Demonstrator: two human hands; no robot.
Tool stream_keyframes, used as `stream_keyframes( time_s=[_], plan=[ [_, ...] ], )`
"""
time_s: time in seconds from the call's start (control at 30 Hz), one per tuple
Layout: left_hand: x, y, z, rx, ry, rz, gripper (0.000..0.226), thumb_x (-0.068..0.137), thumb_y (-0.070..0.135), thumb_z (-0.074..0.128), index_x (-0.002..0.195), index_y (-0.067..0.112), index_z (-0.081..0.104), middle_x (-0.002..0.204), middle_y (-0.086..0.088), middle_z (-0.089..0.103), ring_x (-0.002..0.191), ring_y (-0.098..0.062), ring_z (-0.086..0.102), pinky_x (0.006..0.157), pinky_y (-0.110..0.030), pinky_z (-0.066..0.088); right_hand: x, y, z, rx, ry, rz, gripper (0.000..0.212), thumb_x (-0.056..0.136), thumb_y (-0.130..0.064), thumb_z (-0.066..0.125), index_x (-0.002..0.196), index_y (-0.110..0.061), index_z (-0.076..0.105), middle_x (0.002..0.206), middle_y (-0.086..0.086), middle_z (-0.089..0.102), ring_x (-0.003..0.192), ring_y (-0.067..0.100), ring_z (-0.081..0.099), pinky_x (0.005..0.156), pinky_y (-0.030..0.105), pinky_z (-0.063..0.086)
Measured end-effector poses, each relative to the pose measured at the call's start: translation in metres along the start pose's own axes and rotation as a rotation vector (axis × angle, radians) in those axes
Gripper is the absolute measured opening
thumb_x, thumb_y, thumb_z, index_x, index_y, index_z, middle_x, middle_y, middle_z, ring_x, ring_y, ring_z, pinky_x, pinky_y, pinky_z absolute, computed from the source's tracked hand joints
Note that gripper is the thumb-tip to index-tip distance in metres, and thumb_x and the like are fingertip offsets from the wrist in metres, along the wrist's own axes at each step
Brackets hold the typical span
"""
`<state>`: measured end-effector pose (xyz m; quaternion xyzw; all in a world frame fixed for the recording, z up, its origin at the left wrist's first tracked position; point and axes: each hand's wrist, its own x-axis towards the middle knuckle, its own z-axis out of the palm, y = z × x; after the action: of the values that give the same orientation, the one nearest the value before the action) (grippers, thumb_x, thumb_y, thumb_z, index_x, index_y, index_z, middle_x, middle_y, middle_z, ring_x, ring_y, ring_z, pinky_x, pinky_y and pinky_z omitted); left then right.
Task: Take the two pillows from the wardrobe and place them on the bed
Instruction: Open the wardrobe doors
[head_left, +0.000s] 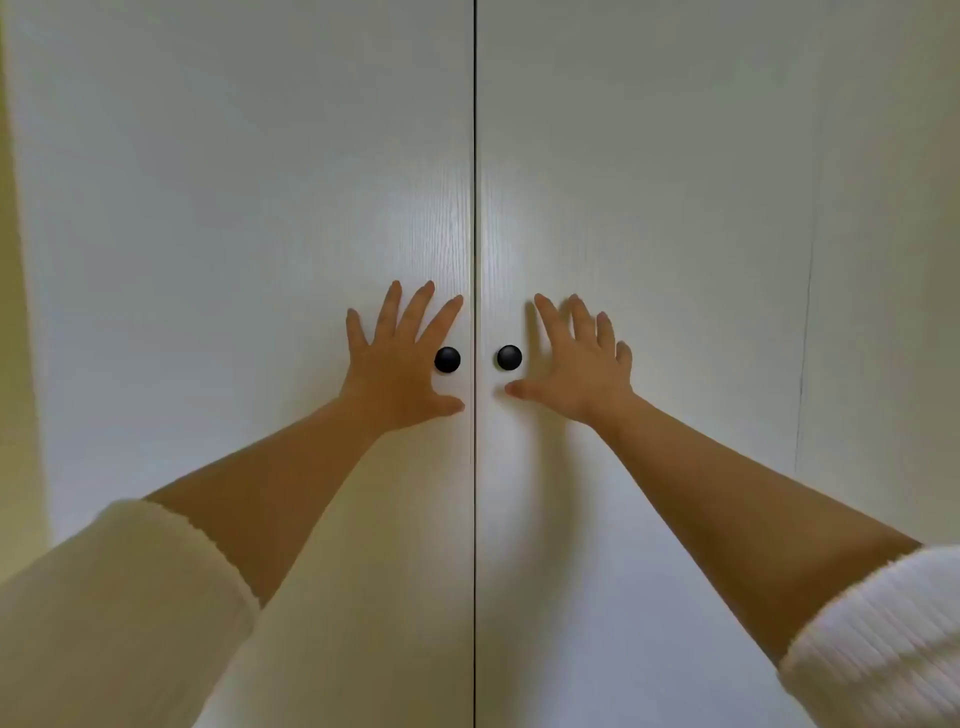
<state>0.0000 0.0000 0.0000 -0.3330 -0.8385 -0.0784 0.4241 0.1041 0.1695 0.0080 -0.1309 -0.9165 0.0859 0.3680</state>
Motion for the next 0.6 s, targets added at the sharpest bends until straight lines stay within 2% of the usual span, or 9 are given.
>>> stream_keyframes(
  time_s=[0.33,0.5,0.6],
  plan=[
    [-0.002,-0.001,0.001,0.085,0.024,0.003,0.11,0.068,0.066,0.059,0.144,0.028,-0.011,0.157,-0.005,-0.011,0.142,-0.03,-0.017,0.109,-0.063,-0.002,0.0,-0.008,0.003,-0.001,0.045,-0.033,0.099,0.07,-0.053,0.067,0.144,-0.037,0.002,0.157,0.004,-0.002,0.143,0.038,-0.002,0.112,0.055,0.01],
    [-0.002,0.0,0.003,0.113,0.034,-0.024,0.115,0.067,0.076,0.047,0.143,0.018,-0.018,0.156,-0.005,-0.014,0.141,-0.029,-0.018,0.109,-0.062,-0.004,-0.002,-0.011,0.006,0.089,0.098,-0.084,0.103,0.07,-0.045,0.071,0.145,-0.034,0.001,0.157,0.008,0.004,0.14,0.034,0.019,0.108,0.051,0.024],
    [-0.004,0.001,0.004,0.147,0.03,-0.027,0.116,0.067,0.08,0.042,0.142,0.015,-0.019,0.156,-0.006,-0.017,0.141,-0.03,-0.019,0.109,-0.062,-0.005,-0.004,-0.013,0.011,0.066,0.131,-0.104,0.095,0.075,-0.043,0.067,0.145,-0.033,0.005,0.155,0.008,0.013,0.139,0.035,0.02,0.106,0.047,0.029]
  ],
)
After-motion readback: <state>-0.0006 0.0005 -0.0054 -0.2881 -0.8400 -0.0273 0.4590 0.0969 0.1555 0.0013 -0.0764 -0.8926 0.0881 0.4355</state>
